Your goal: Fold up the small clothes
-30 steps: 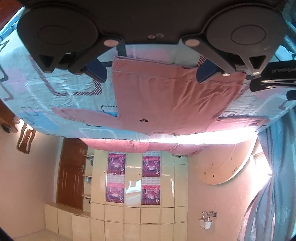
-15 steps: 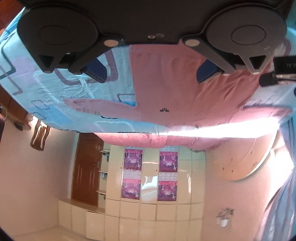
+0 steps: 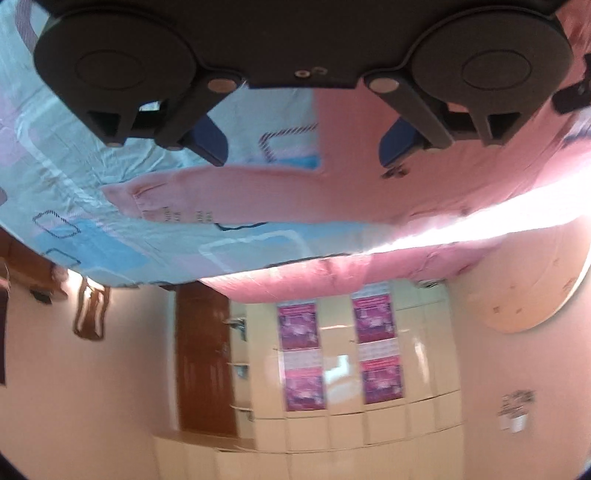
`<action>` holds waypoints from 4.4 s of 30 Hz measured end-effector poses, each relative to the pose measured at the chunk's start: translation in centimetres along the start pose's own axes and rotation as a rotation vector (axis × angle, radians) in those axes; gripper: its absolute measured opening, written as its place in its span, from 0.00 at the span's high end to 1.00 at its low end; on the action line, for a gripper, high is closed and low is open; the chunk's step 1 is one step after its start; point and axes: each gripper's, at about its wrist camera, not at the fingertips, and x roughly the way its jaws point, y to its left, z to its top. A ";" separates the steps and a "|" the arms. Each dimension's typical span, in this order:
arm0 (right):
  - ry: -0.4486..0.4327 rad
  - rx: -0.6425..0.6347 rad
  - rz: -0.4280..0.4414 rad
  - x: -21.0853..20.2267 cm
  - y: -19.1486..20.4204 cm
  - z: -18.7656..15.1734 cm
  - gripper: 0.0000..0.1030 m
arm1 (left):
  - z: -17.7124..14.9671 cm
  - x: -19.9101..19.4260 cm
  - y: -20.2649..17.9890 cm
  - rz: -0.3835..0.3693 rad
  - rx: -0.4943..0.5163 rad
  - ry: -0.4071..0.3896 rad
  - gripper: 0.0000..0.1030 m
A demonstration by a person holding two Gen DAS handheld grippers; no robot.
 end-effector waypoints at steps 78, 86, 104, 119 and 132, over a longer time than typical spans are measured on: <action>0.059 0.097 -0.012 21.3 10.1 1.0 0.93 | 2.4 33.1 12.4 -0.259 -0.245 0.291 0.42; 0.065 0.304 -0.169 19.4 0.8 0.4 0.89 | 4.7 31.2 11.6 -0.191 -0.214 0.137 0.94; 0.193 0.150 0.033 24.1 3.9 -0.7 0.86 | 0.5 27.7 16.4 0.004 -0.238 0.017 0.94; 0.172 0.094 0.110 27.5 4.1 1.9 0.85 | 2.0 32.4 17.9 -0.040 -0.265 -0.009 0.95; 0.225 -0.037 0.158 29.5 6.2 2.7 0.96 | 2.3 31.2 16.7 0.130 -0.195 -0.052 0.94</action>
